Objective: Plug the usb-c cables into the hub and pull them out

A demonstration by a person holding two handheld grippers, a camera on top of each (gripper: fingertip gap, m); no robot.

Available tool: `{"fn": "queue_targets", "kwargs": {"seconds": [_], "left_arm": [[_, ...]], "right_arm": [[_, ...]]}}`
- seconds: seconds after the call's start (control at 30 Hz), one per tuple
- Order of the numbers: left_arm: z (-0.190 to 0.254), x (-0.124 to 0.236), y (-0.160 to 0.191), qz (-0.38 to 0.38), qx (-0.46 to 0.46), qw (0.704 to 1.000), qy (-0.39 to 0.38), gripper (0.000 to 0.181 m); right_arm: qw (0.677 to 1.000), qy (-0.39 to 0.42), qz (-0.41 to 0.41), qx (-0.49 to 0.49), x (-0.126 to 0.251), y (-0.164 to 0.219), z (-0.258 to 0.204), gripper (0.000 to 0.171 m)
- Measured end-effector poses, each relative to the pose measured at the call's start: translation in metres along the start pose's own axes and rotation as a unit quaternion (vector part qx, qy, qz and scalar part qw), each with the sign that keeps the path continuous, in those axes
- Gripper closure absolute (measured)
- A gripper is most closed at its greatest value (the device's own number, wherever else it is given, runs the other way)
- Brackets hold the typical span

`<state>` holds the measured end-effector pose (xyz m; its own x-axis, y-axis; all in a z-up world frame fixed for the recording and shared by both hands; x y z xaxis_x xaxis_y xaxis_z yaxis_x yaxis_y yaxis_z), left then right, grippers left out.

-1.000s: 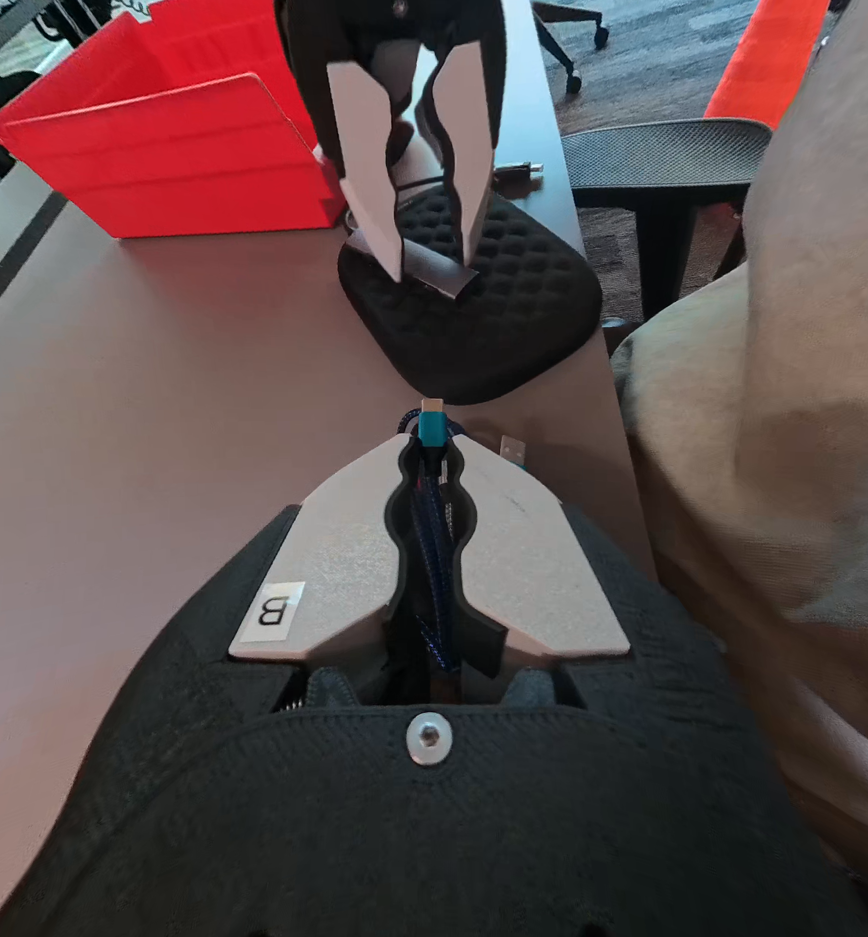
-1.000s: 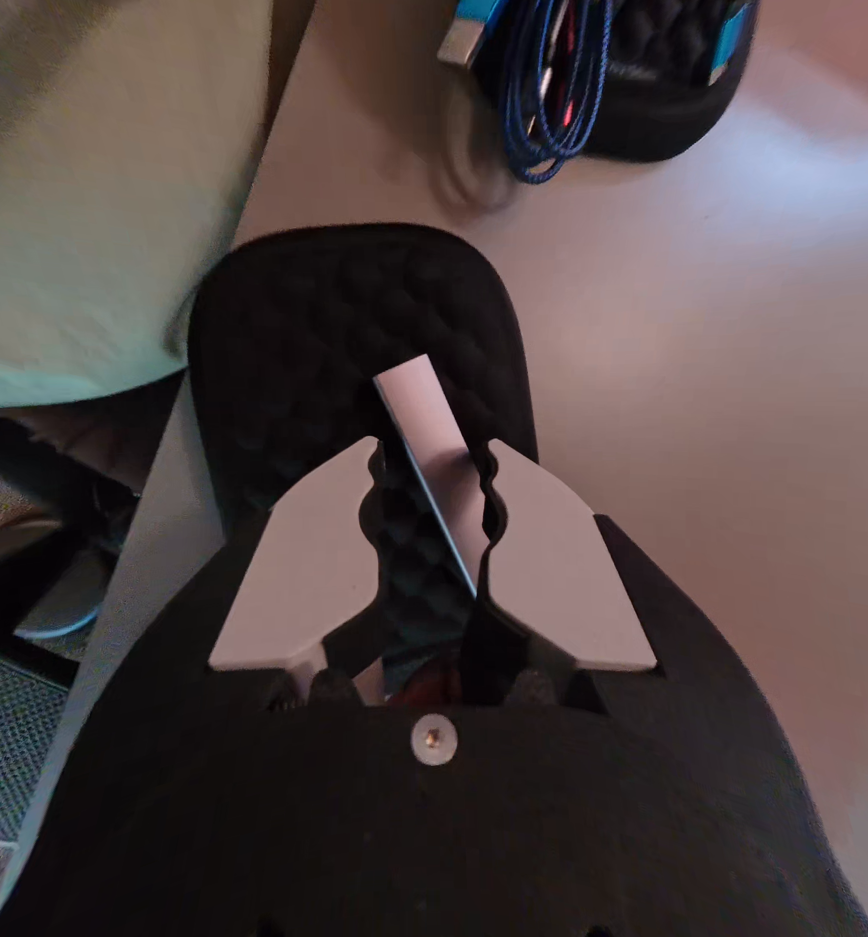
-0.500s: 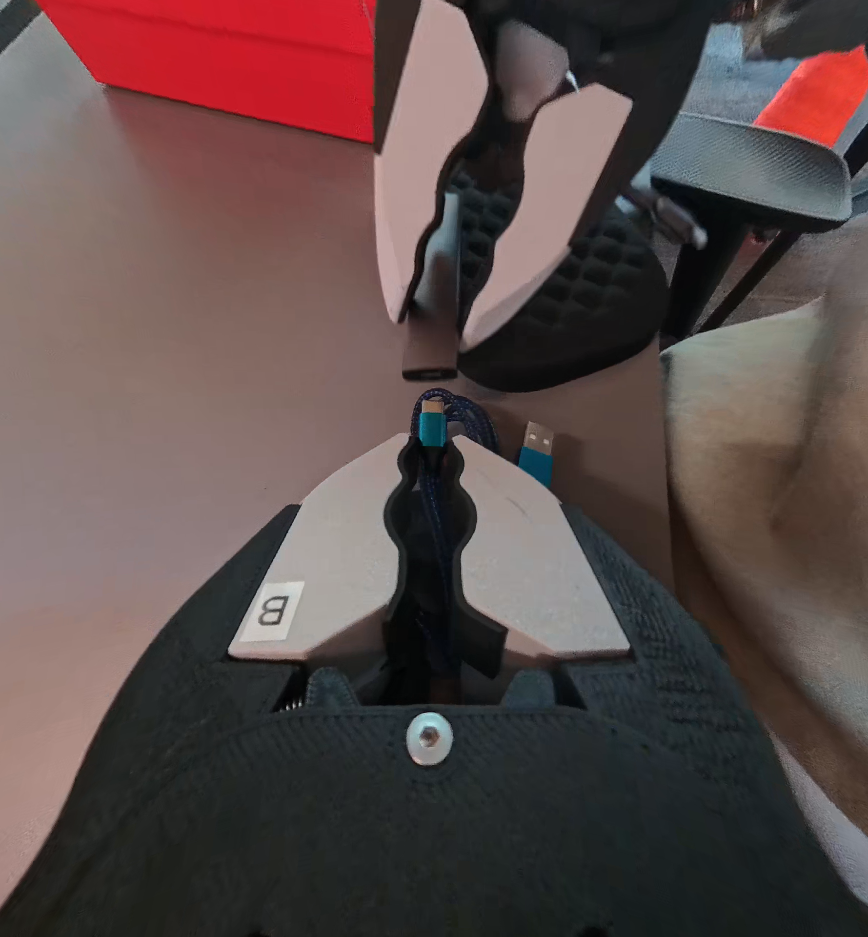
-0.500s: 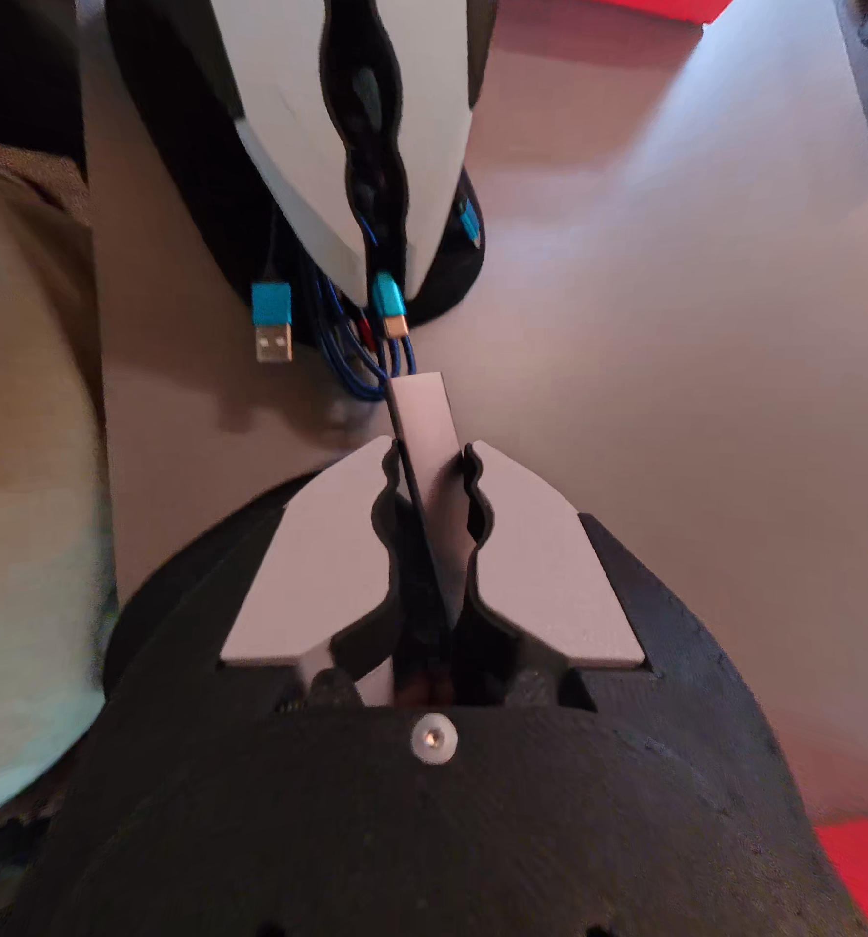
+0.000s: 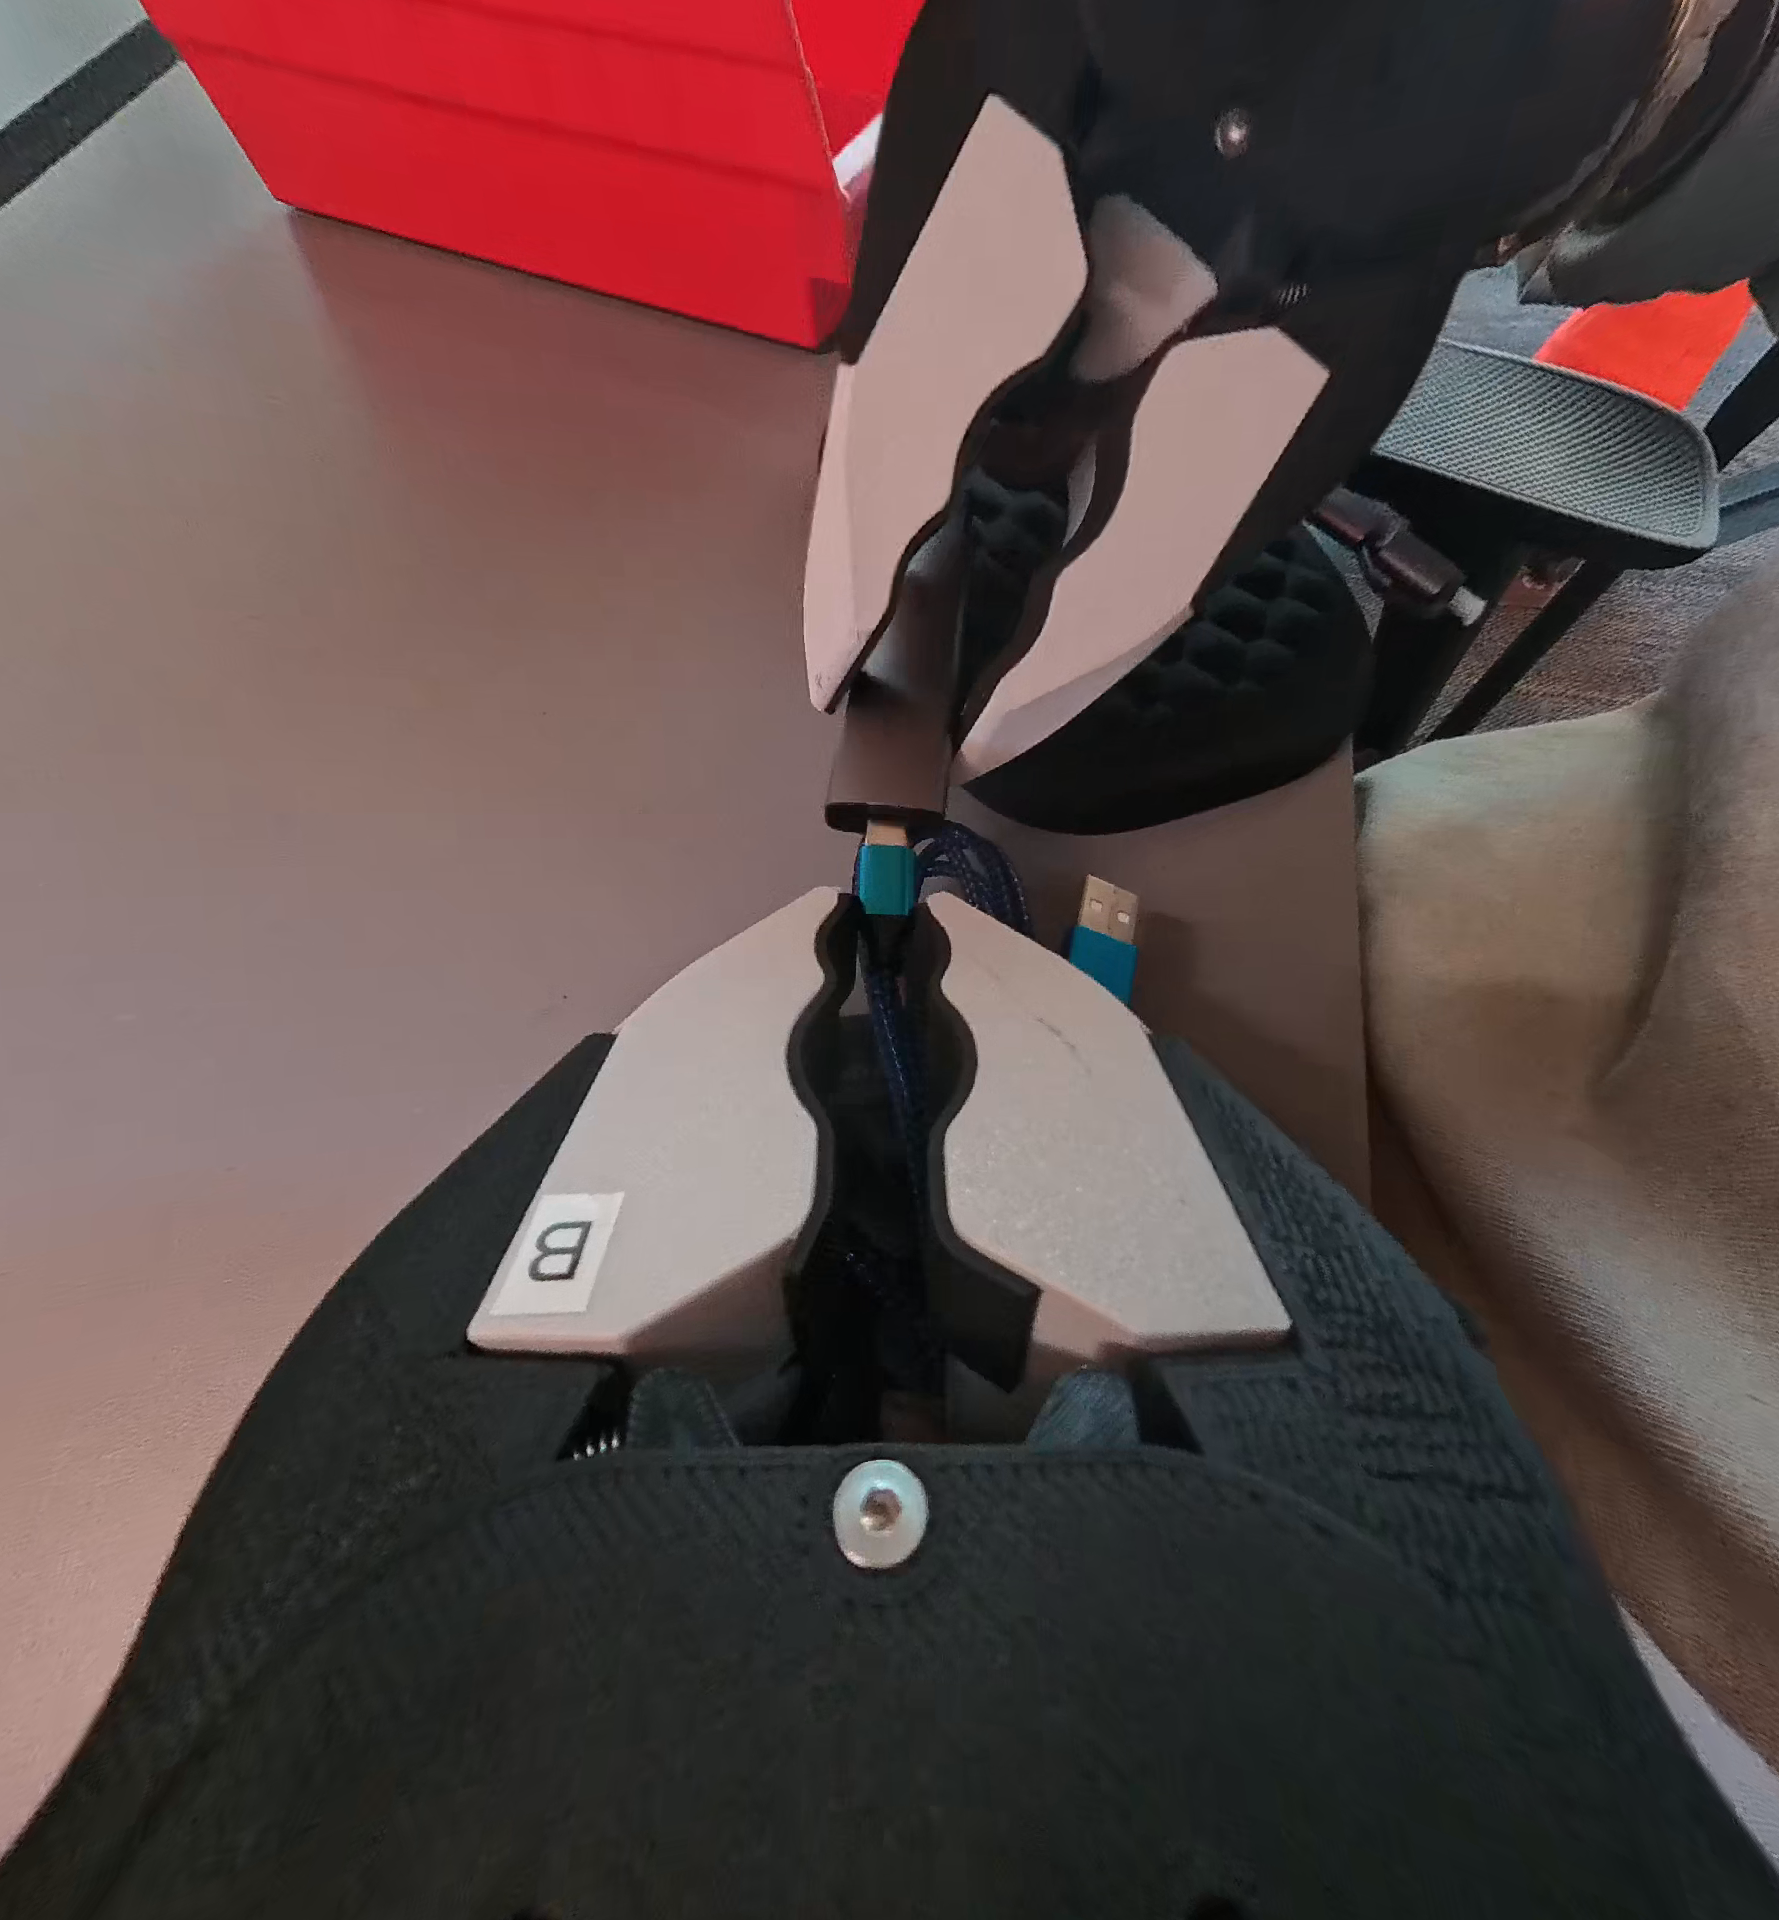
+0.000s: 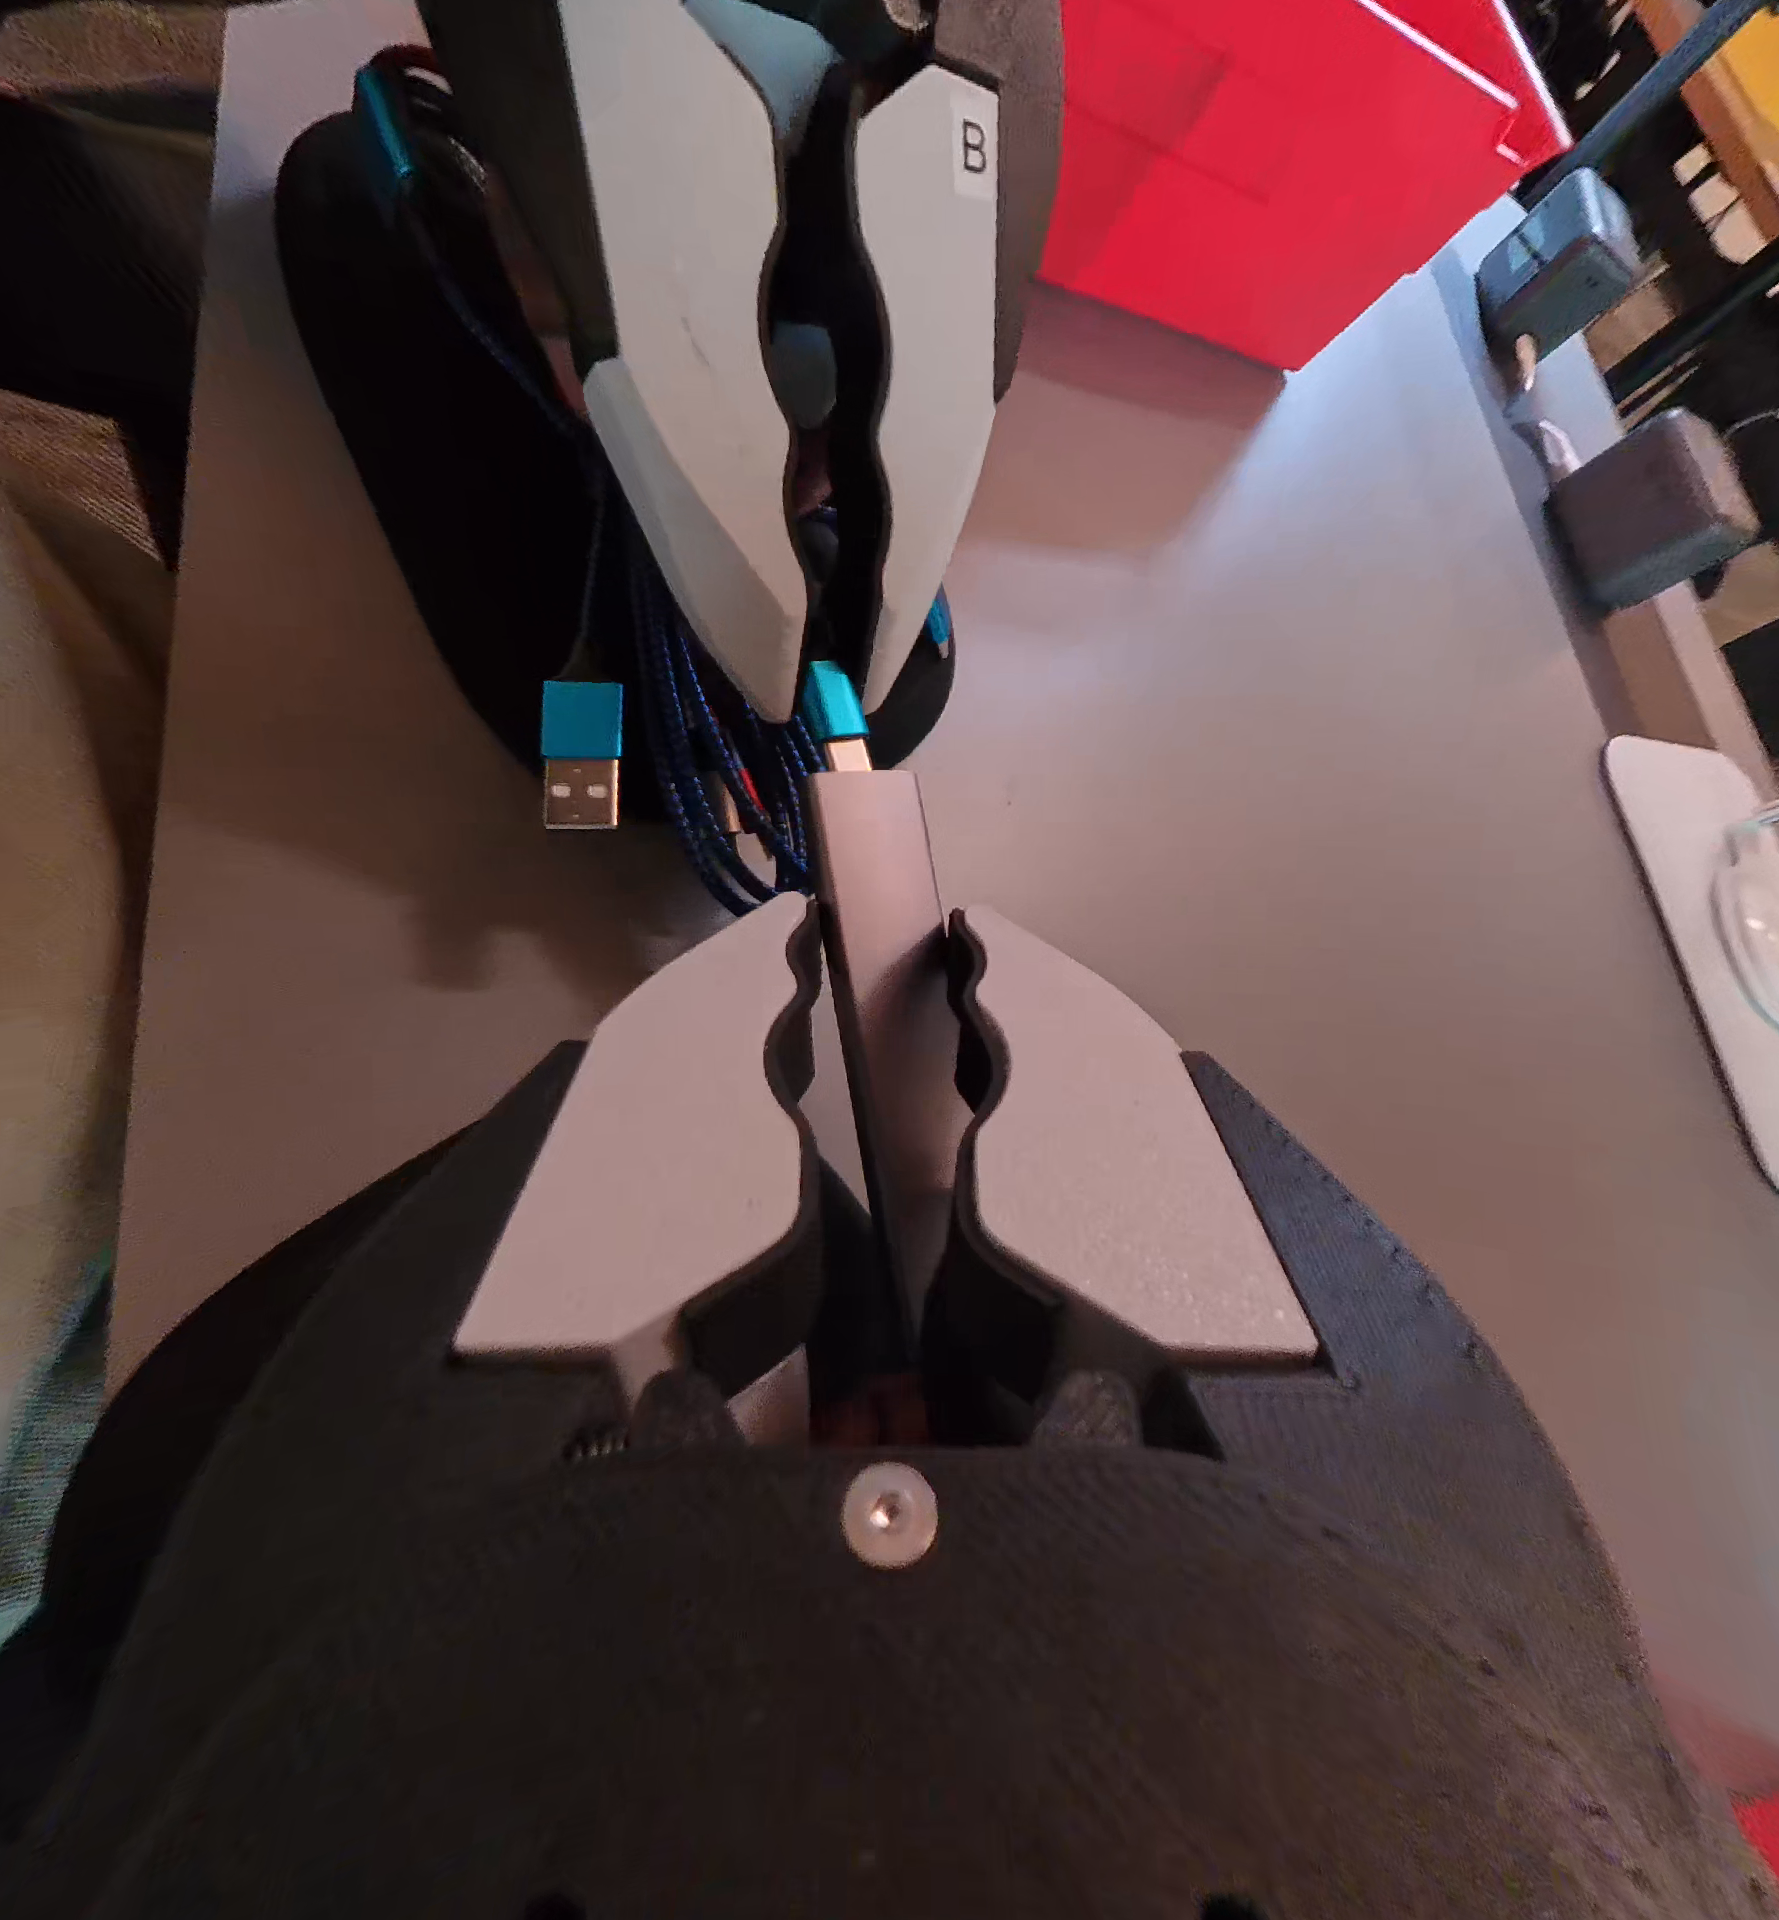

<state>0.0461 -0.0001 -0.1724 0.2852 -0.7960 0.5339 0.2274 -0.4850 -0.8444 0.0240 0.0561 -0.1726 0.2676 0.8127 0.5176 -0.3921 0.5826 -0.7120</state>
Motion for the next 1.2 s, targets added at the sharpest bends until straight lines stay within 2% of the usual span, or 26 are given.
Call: {"fn": "queue_targets", "kwargs": {"seconds": [0.13, 0.4, 0.7, 0.9, 1.0, 1.2], "left_arm": [[0.001, 0.001, -0.001, 0.007, 0.006, 1.0, 0.011, 0.171], [0.002, 0.001, -0.003, 0.01, 0.002, 1.0, 0.018, 0.171], [0.004, -0.002, 0.0, -0.015, -0.027, 1.0, -0.002, 0.171], [0.009, -0.002, -0.003, -0.006, -0.073, 0.997, -0.003, 0.171], [0.011, -0.004, -0.002, -0.011, -0.076, 0.997, 0.005, 0.171], [0.008, -0.001, -0.005, 0.006, -0.061, 0.998, 0.001, 0.171]], "right_arm": [[0.997, 0.04, 0.006, 0.066, 0.001, -0.003, 0.001, 0.15], [0.992, 0.059, 0.021, 0.111, 0.005, -0.005, -0.002, 0.15], [0.989, 0.044, 0.007, 0.14, 0.002, -0.006, -0.006, 0.15], [0.99, -0.005, 0.027, 0.135, 0.004, -0.008, -0.01, 0.151], [0.991, -0.03, 0.027, 0.13, 0.001, -0.009, -0.014, 0.152], [0.992, -0.021, 0.036, 0.118, -0.002, -0.014, -0.011, 0.152]]}}
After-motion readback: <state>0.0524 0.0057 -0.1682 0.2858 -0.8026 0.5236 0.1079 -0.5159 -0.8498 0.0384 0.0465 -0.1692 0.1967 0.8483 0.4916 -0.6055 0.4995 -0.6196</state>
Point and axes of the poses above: each gripper's, where its closed fingertips meet, x back along the fingers, y out of its underside, z = x × y across the jaws, the point moved 2 cm from there along x, back along the fingers, and after that the axes turned 6 degrees about y, right-handed, at the moved point
